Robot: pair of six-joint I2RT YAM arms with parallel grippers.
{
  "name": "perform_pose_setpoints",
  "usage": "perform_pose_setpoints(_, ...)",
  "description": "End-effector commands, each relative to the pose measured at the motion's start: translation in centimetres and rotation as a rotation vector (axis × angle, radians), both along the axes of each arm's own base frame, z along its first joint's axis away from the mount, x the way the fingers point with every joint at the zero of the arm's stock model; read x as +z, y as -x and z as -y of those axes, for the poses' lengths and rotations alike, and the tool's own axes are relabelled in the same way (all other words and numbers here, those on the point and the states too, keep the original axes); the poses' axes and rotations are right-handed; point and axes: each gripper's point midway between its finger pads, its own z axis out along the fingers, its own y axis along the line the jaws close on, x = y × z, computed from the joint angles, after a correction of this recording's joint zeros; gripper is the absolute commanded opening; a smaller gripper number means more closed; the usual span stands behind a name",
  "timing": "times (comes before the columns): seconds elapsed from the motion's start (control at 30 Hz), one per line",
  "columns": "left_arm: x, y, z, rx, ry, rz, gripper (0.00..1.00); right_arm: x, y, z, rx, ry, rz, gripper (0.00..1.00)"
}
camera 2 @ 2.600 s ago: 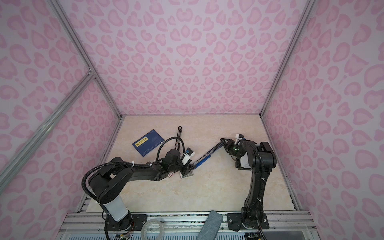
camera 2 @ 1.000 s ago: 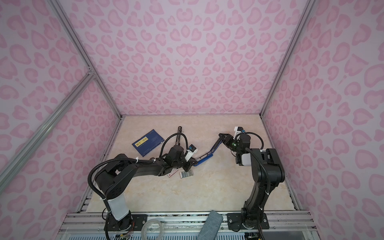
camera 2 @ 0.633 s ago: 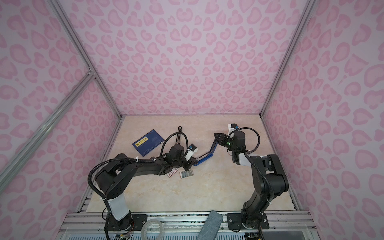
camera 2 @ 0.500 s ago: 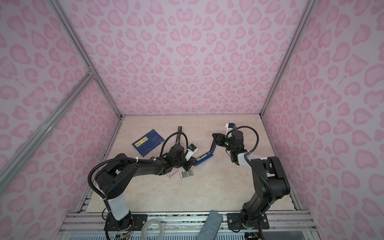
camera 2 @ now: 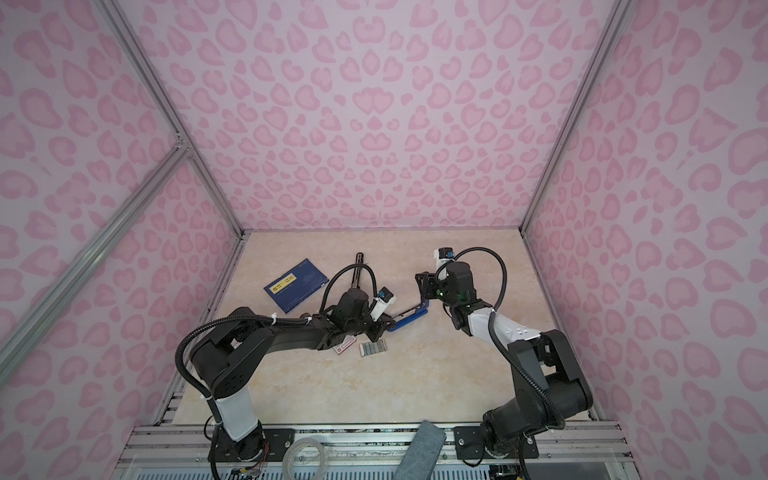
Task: Load the staples into the stapler
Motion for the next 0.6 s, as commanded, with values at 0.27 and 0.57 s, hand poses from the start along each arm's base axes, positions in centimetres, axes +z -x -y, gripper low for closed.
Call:
perform_pose_setpoints(0.27, 3.4, -1.2, 1.7, -0.006, 0.109, 0.072, 0.13, -1.8, 3.0, -2.8, 0.078, 0.039, -0.085, 0.43)
perform_pose_setpoints(0.57, 4.7, -1.5, 2.0, -0.003, 0.136, 0.085, 0.13, -2.0, 4.1, -4.3, 0.117, 0.078, -0.083, 0.43)
